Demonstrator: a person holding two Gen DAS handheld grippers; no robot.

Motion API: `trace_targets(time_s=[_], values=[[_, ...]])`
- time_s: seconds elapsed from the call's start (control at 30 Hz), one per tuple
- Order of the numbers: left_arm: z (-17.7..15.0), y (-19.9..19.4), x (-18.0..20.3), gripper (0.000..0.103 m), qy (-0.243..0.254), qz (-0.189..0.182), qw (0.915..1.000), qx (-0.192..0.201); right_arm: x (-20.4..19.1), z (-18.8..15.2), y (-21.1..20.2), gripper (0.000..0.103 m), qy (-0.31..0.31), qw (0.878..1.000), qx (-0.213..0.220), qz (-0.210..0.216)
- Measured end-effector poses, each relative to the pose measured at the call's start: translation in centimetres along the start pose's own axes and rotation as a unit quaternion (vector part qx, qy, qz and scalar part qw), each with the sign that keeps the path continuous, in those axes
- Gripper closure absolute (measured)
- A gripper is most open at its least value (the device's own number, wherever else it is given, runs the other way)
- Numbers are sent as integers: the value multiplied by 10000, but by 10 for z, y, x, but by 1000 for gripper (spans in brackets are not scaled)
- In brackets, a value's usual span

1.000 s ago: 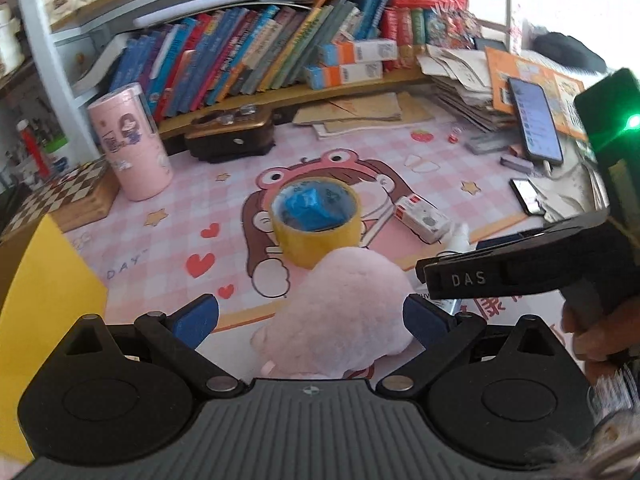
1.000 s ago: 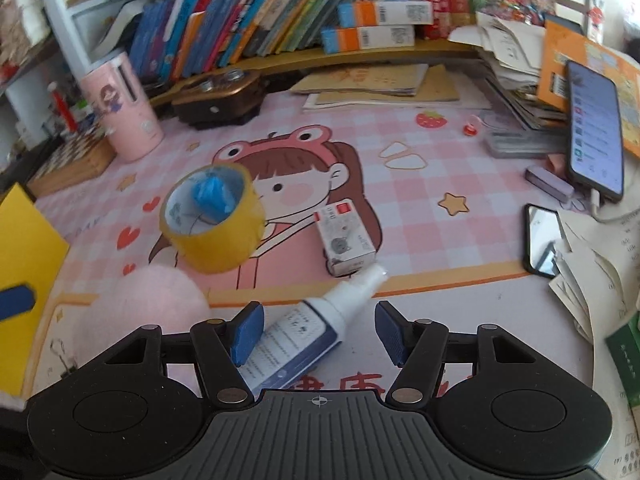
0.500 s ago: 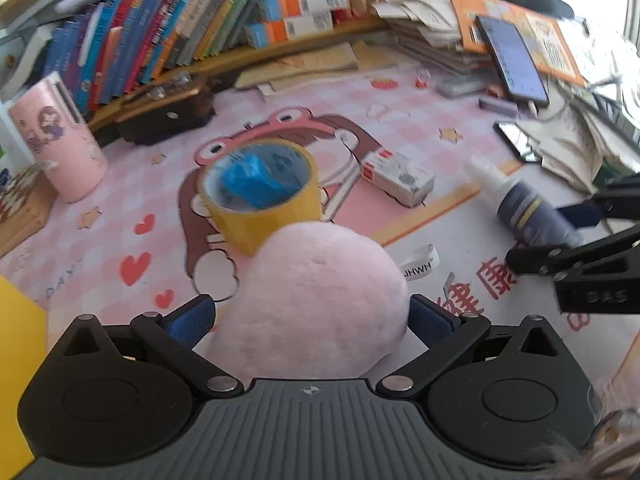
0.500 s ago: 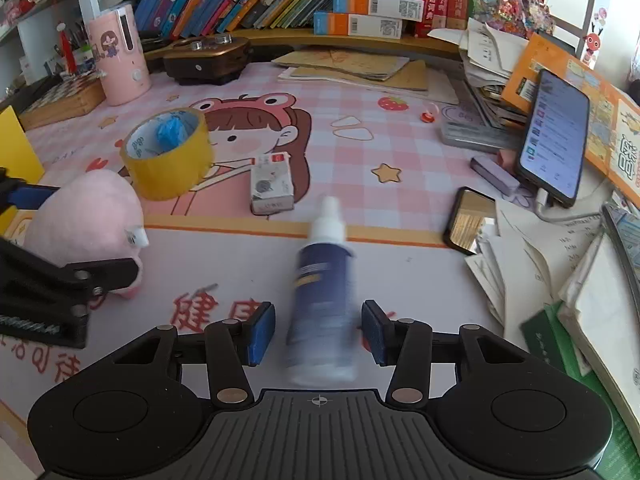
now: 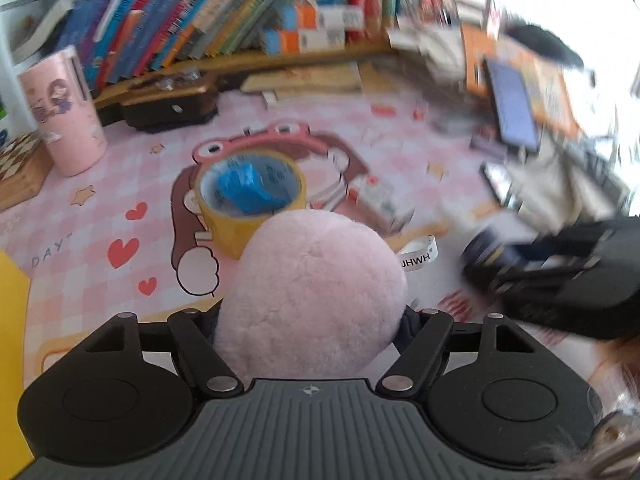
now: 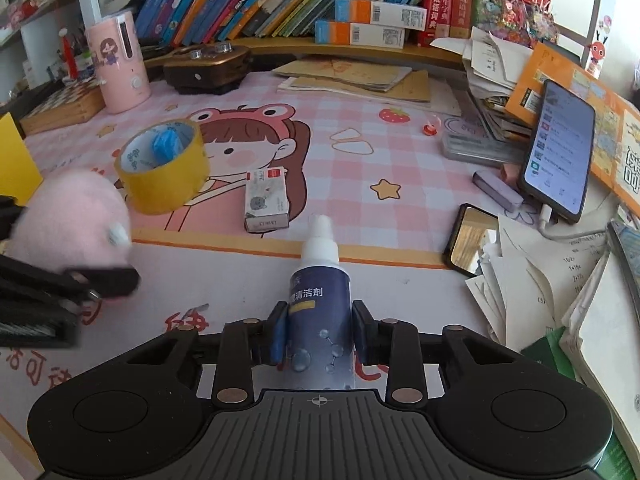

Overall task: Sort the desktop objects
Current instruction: 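Close the left tool on the pig plush while the right tool grasps the spray bottle, then lift the pig plush with the left tool while the right tool lifts the spray bottle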

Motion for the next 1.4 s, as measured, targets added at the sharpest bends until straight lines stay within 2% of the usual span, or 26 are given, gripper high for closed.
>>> trace_targets(time_s=[0.1, 0.3, 0.57, 0.87, 1.13, 1.4], values=[[3, -24, -3, 31, -247, -84, 9995, 183, -1, 1, -3, 71, 79, 9999, -10, 92], [-6, -70, -12, 31, -627, -179, 9969, 447, -11, 6, -34, 71, 110, 9990, 236, 352], [-28, -119, -31, 31, -1319, -18, 9899, 522, -33, 8, -82, 71, 65, 9953, 460, 854], [-57, -146, -41, 31, -1645, 185, 9857, 329, -72, 0, -107, 71, -139, 9886, 433, 1437], [-77, -157, -53, 31, -1814, 71, 9829, 307, -93, -12, -121, 71, -262, 9881, 450, 1447], [-103, -176, -78, 31, -1716, -134, 9841, 426, -130, -30, -139, 71, -189, 9898, 540, 1303]])
Point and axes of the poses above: each gripper's, at about its wrist camera, not at the fingertips, and y roughly the way its jaws point, x to its right, z to its top, the point moved 2 cm from there along y, roughly the way its jaws point, and after that the axes turned 11 degrees about z, right-handed, at the moved point
